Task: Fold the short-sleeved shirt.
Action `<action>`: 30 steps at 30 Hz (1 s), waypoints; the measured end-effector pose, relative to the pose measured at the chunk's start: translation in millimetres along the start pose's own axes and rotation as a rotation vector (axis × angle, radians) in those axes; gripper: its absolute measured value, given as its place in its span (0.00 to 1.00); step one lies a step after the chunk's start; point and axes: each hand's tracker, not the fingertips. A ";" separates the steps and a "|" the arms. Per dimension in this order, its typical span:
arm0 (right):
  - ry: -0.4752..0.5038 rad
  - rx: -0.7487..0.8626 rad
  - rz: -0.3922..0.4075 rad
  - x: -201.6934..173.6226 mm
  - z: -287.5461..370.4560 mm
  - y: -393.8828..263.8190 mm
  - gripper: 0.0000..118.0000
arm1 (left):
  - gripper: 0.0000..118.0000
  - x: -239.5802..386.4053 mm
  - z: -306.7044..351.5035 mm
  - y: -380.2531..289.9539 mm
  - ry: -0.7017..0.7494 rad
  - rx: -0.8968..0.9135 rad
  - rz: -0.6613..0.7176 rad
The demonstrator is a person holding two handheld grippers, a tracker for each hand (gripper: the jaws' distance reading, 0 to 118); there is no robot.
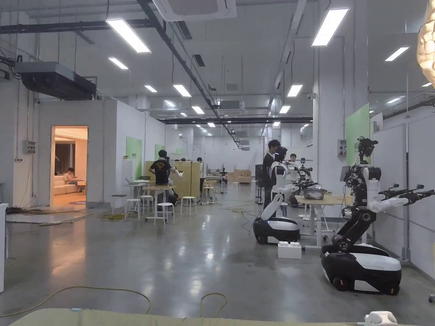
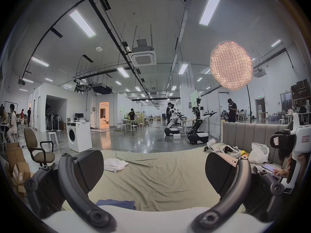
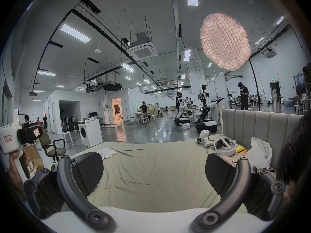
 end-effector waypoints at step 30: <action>0.014 -0.002 -0.025 1.4 4.4 5.9 1.00 | 1.00 -0.1 2.0 -0.3 -0.008 0.012 0.023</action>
